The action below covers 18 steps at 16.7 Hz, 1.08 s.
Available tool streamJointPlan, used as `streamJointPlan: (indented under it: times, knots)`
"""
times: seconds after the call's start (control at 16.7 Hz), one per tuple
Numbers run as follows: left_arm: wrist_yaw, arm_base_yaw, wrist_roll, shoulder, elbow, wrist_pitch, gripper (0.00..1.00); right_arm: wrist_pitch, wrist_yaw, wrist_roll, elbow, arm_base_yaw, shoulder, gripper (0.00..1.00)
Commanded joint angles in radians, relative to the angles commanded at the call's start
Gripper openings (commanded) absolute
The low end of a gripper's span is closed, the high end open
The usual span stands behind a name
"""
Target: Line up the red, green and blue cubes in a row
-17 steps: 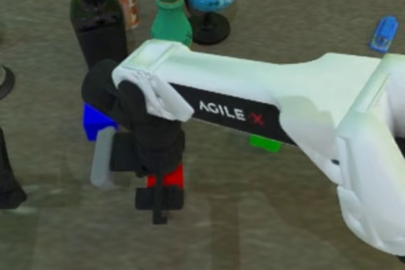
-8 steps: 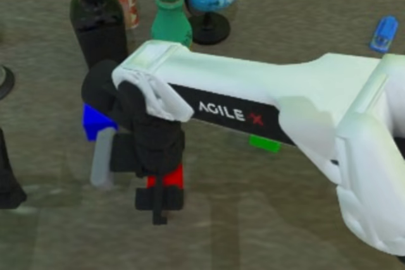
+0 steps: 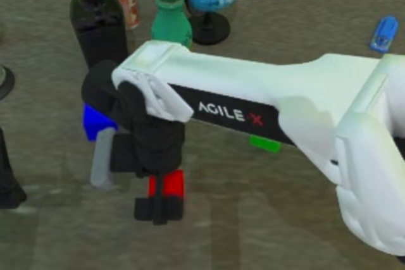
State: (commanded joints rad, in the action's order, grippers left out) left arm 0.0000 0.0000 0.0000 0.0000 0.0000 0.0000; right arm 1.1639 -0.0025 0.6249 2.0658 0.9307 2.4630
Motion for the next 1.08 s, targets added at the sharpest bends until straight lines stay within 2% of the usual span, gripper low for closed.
streamJointPlan:
  times: [0.54,0.9,1.08]
  knots:
    - [0.000,0.000,0.000,0.000,0.000,0.000,1.00,0.017,0.000,0.004,0.017,0.003,0.001,1.00]
    - [0.000,0.000,0.000,0.000,0.000,0.000,1.00,0.235,-0.001,0.002,0.220,0.005,-0.009,1.00]
    - [0.000,0.000,0.000,0.000,0.000,0.000,1.00,0.266,0.000,0.003,0.252,0.006,-0.014,1.00]
